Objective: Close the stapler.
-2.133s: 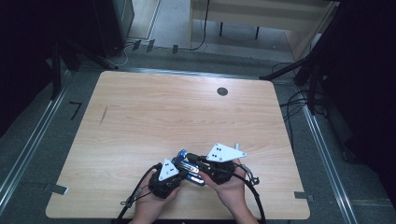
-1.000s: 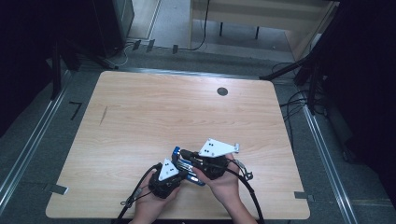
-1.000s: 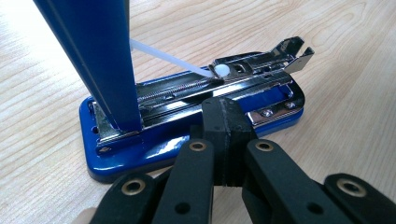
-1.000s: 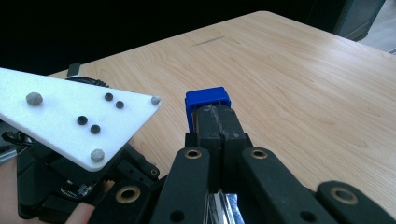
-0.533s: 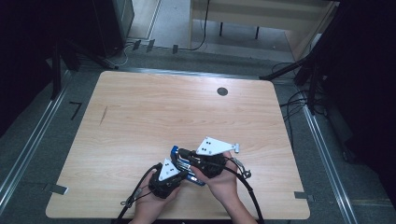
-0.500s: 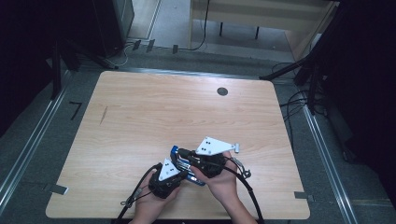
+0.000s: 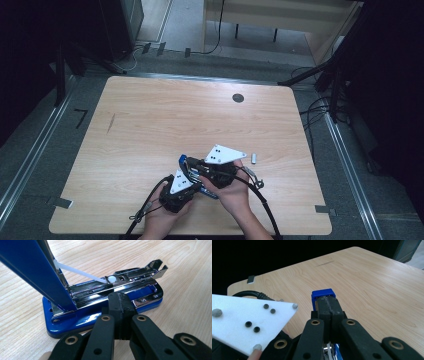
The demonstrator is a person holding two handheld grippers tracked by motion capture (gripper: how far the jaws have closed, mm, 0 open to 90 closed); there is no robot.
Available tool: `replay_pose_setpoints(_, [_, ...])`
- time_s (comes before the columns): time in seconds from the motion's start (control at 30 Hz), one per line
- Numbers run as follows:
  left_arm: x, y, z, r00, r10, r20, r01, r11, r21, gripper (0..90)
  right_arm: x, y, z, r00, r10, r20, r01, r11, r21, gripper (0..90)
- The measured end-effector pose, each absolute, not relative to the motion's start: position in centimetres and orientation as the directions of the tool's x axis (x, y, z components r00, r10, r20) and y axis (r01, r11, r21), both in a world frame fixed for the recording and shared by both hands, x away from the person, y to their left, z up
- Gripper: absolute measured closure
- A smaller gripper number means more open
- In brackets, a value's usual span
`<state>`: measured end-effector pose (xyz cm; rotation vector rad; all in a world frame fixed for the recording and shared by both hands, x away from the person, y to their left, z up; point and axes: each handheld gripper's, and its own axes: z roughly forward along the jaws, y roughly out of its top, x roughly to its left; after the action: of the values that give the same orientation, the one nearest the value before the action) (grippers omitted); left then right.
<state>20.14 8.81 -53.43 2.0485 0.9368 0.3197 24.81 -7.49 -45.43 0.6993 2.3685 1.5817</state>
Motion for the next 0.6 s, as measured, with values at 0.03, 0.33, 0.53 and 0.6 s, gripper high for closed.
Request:
replay_pose_setpoints(0.03, [20.1,8.8,-53.4,0.688,0.718,-0.105,0.503,-0.369,0.781,90.0,24.8,-7.4,-45.4,-0.866,0.493,0.086,0.268,0.311,0.912,90.0])
replay_pose_setpoints(0.33, [20.1,8.8,-53.4,0.689,0.717,-0.106,0.503,-0.368,0.782,90.0,25.1,-7.1,-45.5,-0.867,0.490,0.090,0.271,0.313,0.910,90.0])
replay_pose_setpoints(0.53, [20.2,8.8,-53.4,0.688,0.718,-0.107,0.504,-0.367,0.782,90.0,25.3,-6.6,-45.5,-0.868,0.488,0.092,0.272,0.311,0.911,90.0])
replay_pose_setpoints(0.6, [20.2,8.8,-53.4,0.687,0.718,-0.109,0.505,-0.365,0.783,90.0,25.4,-6.4,-45.6,-0.868,0.487,0.092,0.270,0.309,0.912,90.0])
